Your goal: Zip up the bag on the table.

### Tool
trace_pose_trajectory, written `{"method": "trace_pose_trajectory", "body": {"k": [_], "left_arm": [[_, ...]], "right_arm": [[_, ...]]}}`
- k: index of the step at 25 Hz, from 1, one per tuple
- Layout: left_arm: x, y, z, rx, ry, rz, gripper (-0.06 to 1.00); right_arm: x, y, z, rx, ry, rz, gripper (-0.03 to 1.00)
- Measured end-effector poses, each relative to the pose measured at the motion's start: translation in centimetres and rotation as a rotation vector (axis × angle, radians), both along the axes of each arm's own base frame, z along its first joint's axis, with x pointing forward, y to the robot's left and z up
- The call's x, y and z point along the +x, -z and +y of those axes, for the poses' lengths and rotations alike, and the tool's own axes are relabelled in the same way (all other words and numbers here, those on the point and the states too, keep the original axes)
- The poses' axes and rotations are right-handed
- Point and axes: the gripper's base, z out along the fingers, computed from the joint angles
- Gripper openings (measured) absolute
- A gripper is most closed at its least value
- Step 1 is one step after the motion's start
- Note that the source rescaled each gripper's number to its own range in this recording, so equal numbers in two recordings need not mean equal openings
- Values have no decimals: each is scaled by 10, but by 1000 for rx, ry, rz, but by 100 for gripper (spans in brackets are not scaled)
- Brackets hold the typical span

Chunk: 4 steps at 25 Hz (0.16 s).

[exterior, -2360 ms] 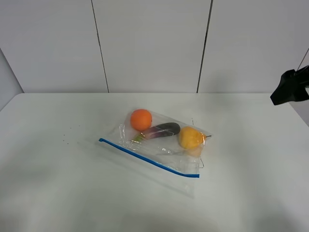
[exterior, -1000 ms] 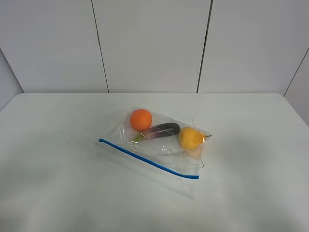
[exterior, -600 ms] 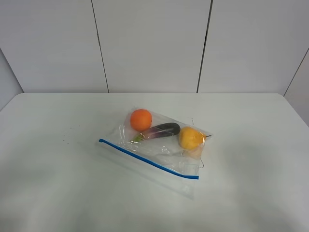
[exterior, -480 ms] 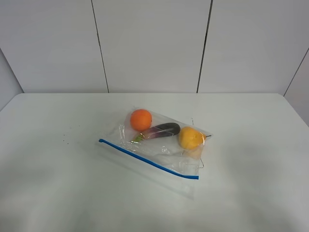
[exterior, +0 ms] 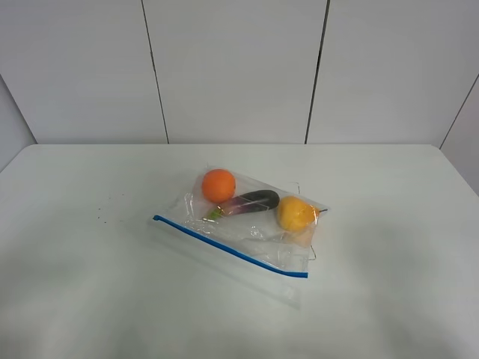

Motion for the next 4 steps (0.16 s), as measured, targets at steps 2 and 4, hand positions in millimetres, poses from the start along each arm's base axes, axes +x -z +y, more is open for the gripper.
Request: {"method": "trace_pose_trajectory", "body": {"k": [2,4], "left_arm": [[0,0,0,0,0,0,100],[0,0,0,0,0,0,100]], "right_arm": [[0,0,0,1,1,0,100],[0,0,0,2,1,0,100]]}}
